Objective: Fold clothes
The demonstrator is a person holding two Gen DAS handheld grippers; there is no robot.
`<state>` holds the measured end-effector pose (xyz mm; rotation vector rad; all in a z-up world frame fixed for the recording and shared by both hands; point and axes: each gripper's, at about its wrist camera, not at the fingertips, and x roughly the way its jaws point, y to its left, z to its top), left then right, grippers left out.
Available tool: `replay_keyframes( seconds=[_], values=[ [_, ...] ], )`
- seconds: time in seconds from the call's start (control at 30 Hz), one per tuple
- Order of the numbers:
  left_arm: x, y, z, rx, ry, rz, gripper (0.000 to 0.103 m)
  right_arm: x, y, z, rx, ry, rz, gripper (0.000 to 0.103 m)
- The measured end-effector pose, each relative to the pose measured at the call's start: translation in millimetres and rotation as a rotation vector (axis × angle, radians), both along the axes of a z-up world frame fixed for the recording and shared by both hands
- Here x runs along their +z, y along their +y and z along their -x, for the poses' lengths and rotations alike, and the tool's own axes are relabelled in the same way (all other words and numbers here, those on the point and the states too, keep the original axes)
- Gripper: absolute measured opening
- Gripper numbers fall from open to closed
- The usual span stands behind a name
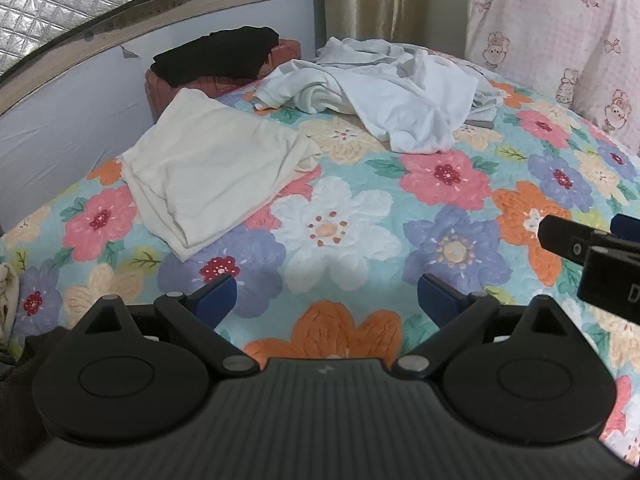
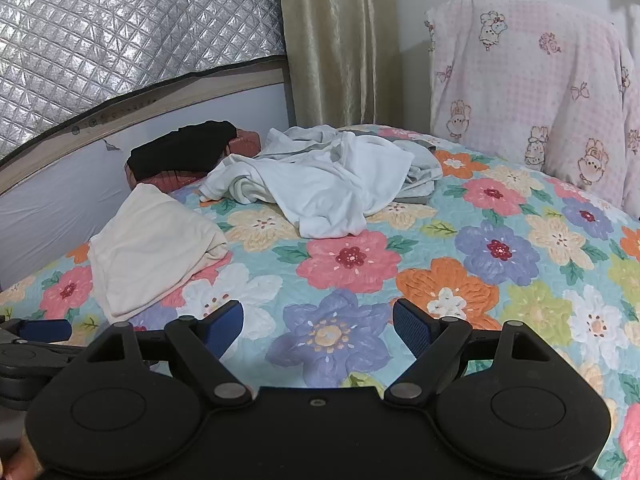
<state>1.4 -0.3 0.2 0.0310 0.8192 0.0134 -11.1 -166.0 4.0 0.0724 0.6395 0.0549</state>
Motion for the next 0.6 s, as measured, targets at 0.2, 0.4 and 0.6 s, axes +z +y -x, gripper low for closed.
replay_keyframes(
  seconds=[0.2,0.4,0.6],
  values=[
    [0.0,-1.4,-2.9,-0.01,0.005,0.019,0.098,1.0,-5.3,-3.7,-0.008,0.002,-0.013,0.086],
    [-2.0,-5.1,-3.0,-0.036,0.001,-0.013,0.098,-3.4,-7.7,0.8,-0.012,0.009,-0.02,0.086],
    [-0.7,-7.5,-3.0,-0.054,0.003,-0.003,0.098,-4.4,-9.8,0.6,-0.013,0.017,-0.023,0.086]
  ],
)
